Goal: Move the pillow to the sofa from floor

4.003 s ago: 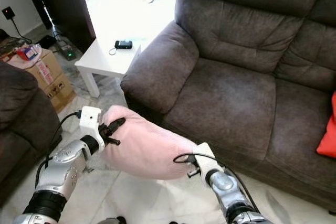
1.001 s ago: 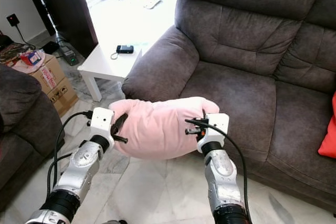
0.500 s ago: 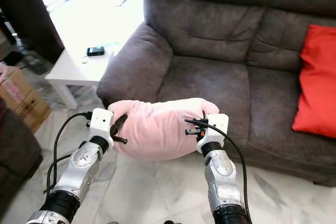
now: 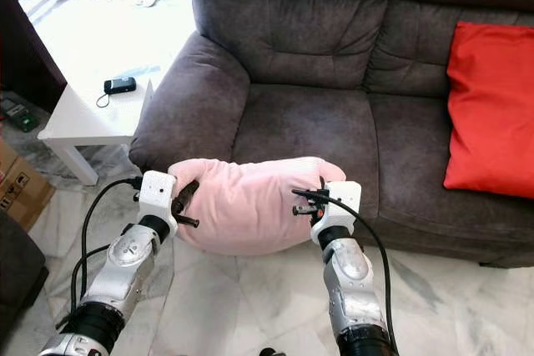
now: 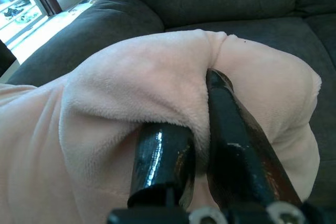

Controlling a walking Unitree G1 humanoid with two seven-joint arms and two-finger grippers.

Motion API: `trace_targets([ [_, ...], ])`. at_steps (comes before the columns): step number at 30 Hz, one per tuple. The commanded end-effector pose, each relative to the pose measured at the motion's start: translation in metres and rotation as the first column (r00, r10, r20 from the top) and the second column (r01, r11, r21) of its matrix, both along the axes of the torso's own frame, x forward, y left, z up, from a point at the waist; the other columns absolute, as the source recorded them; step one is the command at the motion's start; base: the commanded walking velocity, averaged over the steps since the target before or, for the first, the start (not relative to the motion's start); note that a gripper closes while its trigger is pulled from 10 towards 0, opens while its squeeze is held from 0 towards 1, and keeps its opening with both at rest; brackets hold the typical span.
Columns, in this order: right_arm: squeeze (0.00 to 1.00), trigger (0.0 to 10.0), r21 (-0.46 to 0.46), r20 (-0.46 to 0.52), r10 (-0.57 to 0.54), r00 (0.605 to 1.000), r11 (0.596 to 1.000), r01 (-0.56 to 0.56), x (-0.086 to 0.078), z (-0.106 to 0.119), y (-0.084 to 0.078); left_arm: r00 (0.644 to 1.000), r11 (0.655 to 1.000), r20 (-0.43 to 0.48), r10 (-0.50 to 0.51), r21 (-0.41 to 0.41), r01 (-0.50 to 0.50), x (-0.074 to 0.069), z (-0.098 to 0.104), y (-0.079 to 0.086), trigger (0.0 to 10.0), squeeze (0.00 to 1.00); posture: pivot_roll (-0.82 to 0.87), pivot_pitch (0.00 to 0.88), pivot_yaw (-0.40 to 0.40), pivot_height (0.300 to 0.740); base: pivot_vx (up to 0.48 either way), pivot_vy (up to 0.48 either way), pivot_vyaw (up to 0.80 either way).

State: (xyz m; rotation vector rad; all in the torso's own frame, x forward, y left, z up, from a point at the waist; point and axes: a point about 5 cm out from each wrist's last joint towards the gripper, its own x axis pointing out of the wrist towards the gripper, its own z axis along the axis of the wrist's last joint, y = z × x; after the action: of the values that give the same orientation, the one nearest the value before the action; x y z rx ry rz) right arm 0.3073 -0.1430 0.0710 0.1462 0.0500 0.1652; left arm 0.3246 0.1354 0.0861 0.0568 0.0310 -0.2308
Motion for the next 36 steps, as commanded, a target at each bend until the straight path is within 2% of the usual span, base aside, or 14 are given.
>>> trace_targets([
  [1, 0.0, 10.0, -0.004, 0.086, 0.05, 0.995, 0.999, -0.05, 0.0063, 0.0195, 0.0123, 0.997, 0.999, 0.059, -0.044, -0.009, 0.045, 0.0044, 0.0148, -0.0106, 10.0, 0.0, 0.05, 0.109, -0.026, 0.74, 0.0, 0.274, -0.79],
  [3, 0.0, 10.0, -0.006, 0.088, 0.046, 0.995, 0.999, -0.046, 0.0063, 0.0201, 0.0111, 0.997, 0.999, 0.061, -0.047, -0.008, 0.047, 0.0042, 0.0149, -0.0109, 10.0, 0.0, 0.05, 0.112, -0.024, 0.74, 0.0, 0.444, -0.79],
  [24, 0.0, 10.0, -0.011, 0.09, 0.038, 0.995, 0.999, -0.037, 0.0074, 0.0213, 0.0103, 0.995, 0.998, 0.084, -0.057, -0.01, 0.058, 0.0034, 0.0178, -0.0125, 10.0, 0.0, 0.05, 0.114, -0.023, 0.74, 0.0, 0.024, -0.78],
  [36, 0.0, 10.0, -0.025, 0.12, 0.038, 0.992, 0.999, -0.035, 0.0082, 0.0256, 0.0077, 0.993, 0.999, 0.108, -0.046, -0.006, 0.047, 0.0011, 0.0229, -0.0083, 10.0, 0.0, 0.05, 0.105, -0.023, 0.74, 0.0, 0.0, 0.0],
])
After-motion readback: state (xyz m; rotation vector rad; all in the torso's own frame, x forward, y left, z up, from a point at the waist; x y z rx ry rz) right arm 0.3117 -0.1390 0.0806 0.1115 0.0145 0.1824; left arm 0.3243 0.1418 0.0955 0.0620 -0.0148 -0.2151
